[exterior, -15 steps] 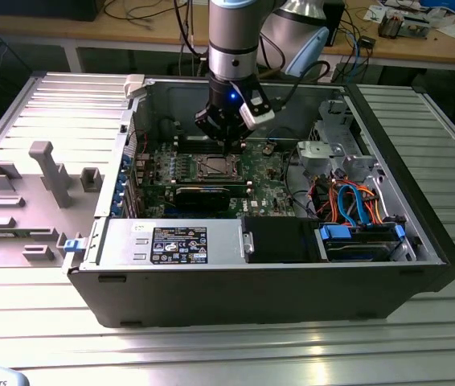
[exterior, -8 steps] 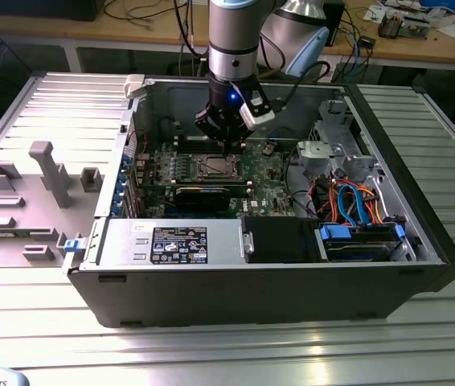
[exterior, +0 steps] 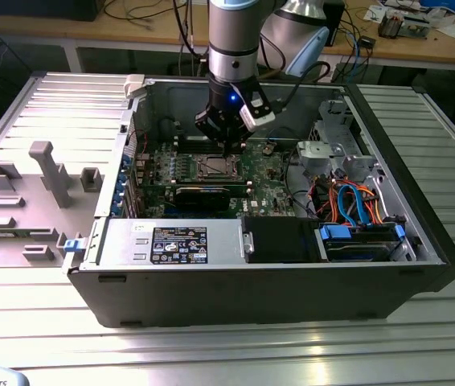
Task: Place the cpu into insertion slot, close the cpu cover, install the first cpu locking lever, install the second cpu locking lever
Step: 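Install the second cpu locking lever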
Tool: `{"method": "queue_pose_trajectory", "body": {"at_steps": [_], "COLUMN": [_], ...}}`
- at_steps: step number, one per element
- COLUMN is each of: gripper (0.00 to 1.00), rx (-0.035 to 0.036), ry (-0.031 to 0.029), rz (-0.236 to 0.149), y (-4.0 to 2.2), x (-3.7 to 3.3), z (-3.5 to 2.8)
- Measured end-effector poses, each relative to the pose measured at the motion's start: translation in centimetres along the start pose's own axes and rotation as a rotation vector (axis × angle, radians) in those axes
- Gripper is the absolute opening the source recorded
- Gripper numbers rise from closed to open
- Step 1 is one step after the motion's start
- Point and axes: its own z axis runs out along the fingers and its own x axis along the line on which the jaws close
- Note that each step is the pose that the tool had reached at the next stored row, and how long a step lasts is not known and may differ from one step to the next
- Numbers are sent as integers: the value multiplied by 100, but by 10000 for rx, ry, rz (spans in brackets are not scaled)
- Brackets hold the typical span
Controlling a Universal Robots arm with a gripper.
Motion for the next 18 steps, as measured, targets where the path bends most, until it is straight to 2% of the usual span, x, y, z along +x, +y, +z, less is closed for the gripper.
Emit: {"method": "queue_pose_trajectory", "body": {"at_steps": [10,14,18], "gripper": [11,11,11], "rx": [1,1,5], "ry": [1,3,3], "rz": [-1,-1,-2], "y": [-4,-4,-4], "x": [0,-2,-2], "z": [0,-46,-46]}}
